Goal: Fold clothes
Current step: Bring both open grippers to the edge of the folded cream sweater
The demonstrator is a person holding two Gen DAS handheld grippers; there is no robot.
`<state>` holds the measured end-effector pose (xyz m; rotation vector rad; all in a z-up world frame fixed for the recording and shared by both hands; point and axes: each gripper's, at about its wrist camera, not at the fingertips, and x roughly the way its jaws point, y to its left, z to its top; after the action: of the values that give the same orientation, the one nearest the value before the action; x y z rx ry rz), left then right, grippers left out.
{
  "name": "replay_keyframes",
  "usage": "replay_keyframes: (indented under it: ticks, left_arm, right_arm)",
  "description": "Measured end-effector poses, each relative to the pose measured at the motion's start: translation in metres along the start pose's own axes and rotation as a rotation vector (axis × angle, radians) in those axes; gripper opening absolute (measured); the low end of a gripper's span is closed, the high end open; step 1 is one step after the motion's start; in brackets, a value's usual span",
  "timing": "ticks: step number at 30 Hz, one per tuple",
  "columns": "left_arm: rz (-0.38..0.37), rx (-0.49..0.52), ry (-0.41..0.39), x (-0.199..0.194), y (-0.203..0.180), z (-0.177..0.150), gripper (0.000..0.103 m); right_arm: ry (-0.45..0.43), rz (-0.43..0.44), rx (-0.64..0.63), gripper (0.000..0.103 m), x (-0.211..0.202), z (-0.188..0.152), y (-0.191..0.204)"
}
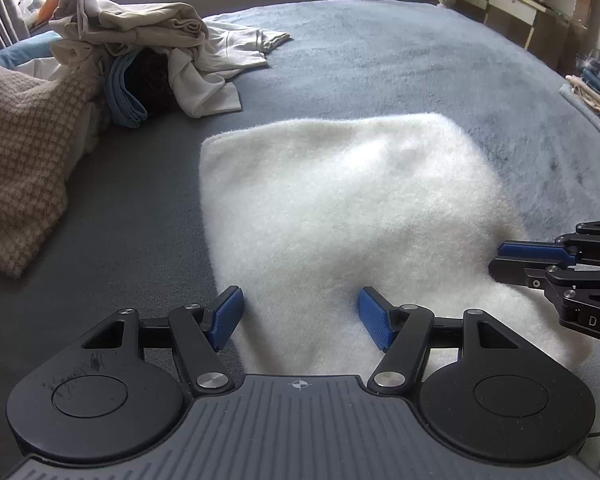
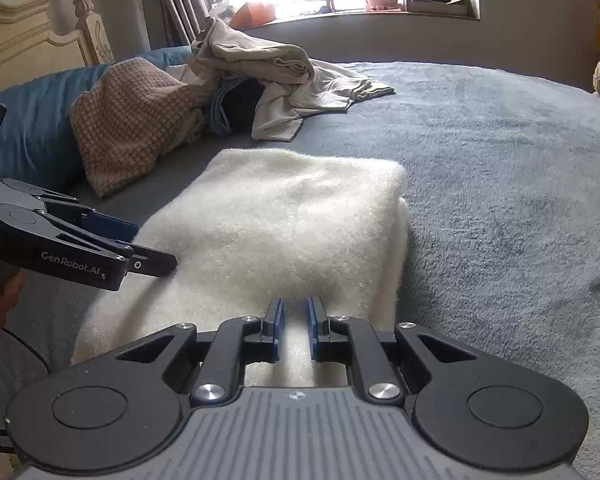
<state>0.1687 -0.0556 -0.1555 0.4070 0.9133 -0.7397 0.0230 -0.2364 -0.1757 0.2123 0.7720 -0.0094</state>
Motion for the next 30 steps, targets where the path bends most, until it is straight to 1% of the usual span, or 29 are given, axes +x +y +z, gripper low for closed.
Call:
replay_keyframes:
  ticks: [6, 18, 21, 24, 26, 30]
  left_arm:
    - [0.01, 0.014, 0.003, 0.0, -0.002, 0.001, 0.064]
    - [0.029, 0.04, 0.005, -0.001, -0.006, 0.003, 0.065]
    - [0.051, 0.051, -0.016, -0.008, -0.005, 0.005, 0.065]
    - [0.078, 0.058, -0.059, -0.016, -0.003, 0.008, 0.065]
    - [0.06, 0.045, -0.072, -0.017, -0.002, 0.011, 0.065]
    - [0.002, 0.019, -0.097, -0.012, -0.006, 0.016, 0.065]
  right_arm:
    - [-0.002, 0.016, 0.05, 0.012, 0.002, -0.003, -0.006]
    - [-0.008, 0.028, 0.075, 0.012, 0.003, -0.005, -0.007]
    - [-0.011, 0.031, 0.079, 0.012, 0.003, -0.006, -0.008]
    - [-0.012, 0.032, 0.08, 0.012, 0.002, -0.006, -0.007]
    - [-0.013, 0.032, 0.081, 0.012, 0.003, -0.006, -0.007]
    - [-0.014, 0.031, 0.082, 0.012, 0.003, -0.007, -0.007]
